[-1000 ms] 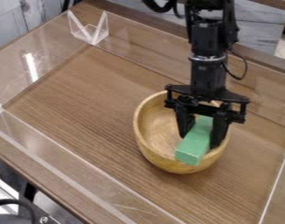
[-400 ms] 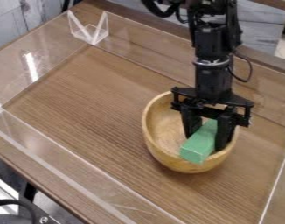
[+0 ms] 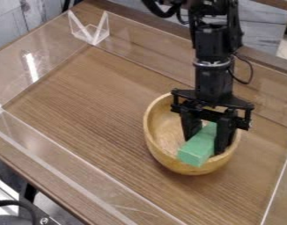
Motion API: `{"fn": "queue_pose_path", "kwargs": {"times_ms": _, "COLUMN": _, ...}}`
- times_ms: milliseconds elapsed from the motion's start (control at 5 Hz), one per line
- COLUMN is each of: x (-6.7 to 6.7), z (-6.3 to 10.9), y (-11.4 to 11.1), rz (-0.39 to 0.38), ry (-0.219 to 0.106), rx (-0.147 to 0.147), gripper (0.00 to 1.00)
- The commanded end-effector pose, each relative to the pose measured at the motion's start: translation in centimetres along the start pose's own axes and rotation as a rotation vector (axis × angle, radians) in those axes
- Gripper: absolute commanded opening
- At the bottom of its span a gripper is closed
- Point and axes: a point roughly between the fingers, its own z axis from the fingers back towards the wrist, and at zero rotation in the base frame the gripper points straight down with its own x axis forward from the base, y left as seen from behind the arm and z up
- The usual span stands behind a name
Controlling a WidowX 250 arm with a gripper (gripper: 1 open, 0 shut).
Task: Remove the green block from inside the brown bowl and put it on the table
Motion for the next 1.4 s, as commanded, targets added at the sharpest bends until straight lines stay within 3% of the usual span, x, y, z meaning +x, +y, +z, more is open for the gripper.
{"fn": "queue_pose_path", "kwargs": {"times_ms": 0, "x": -0.4, "z": 3.0, "y": -0.2, "rz": -0.020, "ry": -0.076, "rx": -0.019, "gripper": 0.00}}
{"fn": "queue_pose_path", "kwargs": {"times_ms": 400, "x": -2.2, "z": 6.5, "y": 1.3, "rz": 0.007, "ry": -0.108, "rx": -0.035, "gripper": 0.00}}
{"fn": "queue_pose_path", "kwargs": {"times_ms": 600, "x": -3.4, "z": 9.9, "y": 2.7, "rz": 0.036, "ry": -0.145, "rx": -0.043, "gripper": 0.00}}
{"fn": "queue_pose_path", "kwargs": {"times_ms": 800, "x": -4.9, "z": 15.4, "y": 4.7, "rz": 0.093, "ry": -0.214, "rx": -0.058, "gripper": 0.00}}
{"fn": "queue_pose_path", "kwargs": {"times_ms": 1000, "x": -6.0, "z": 19.0, "y": 8.8, "rz": 0.143, "ry": -0.265, "rx": -0.050, "gripper": 0.00}}
{"fn": "queue_pose_path", "kwargs": {"times_ms": 1200, "x": -6.1, "z": 19.4, "y": 10.3, "rz": 0.151, "ry": -0.282, "rx": -0.054, "gripper": 0.00}}
